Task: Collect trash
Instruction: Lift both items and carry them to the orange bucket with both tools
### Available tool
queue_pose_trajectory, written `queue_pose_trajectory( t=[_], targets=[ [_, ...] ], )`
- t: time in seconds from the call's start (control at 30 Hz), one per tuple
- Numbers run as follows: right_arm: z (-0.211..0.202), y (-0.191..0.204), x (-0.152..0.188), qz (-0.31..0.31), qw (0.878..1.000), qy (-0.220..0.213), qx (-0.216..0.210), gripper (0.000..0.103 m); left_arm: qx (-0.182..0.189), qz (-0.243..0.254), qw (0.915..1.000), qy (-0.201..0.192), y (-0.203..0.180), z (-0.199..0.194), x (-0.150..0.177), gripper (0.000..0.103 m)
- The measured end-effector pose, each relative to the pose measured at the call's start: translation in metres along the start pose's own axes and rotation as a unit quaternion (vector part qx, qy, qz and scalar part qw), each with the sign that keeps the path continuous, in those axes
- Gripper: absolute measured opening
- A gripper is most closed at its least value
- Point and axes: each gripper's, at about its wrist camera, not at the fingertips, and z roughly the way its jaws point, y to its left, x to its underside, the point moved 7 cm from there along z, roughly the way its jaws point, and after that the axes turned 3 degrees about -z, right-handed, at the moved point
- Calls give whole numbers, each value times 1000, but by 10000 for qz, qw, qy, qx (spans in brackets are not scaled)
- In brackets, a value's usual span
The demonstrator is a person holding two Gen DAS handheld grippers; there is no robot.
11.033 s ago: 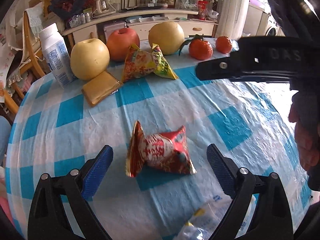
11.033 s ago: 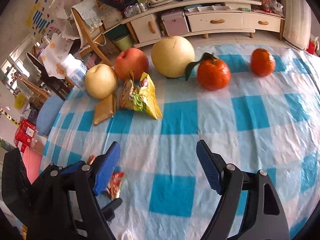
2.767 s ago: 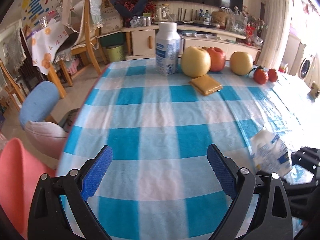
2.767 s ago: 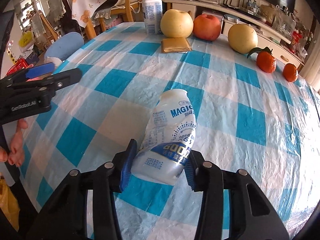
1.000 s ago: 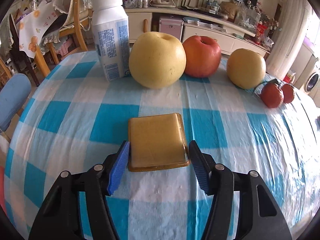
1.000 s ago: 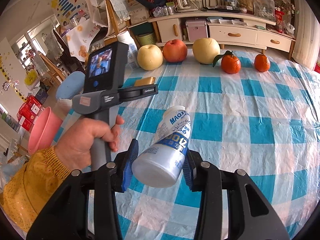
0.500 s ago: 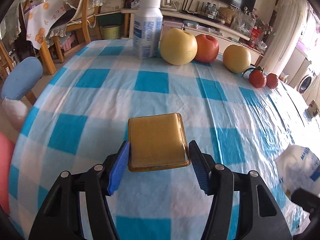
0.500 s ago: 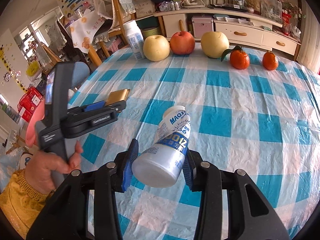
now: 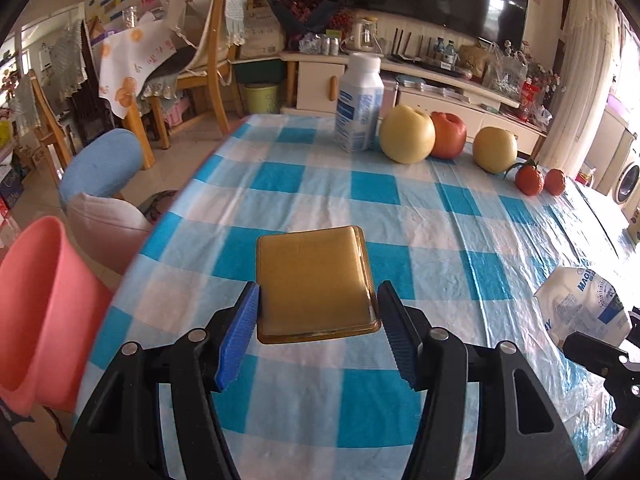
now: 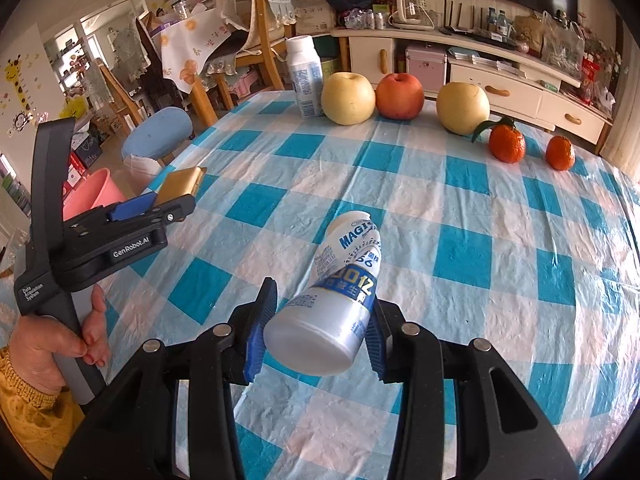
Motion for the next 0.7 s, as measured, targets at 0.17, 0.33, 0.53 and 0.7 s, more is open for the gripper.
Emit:
queue_pose_trajectory(
  t=[0.17,0.33,0.53,0.7],
  targets=[
    [2,12,-3,-62,10000,-36,-27,43,-156,3,9997,-203,17,-11,-8,61],
    [4,29,-9,-174,9998,-82,-74,43,-239,-37,9991,-341,30,-22,-13,61],
    [10,54,-14,-349,9993,-77,-144,43,-331,-57,9983,-484,47,-34,-19,61],
    [14,78,-19,-501,9984,-97,-227,43,-470,-111,9970,-601,68,-42,-24,61]
  ],
)
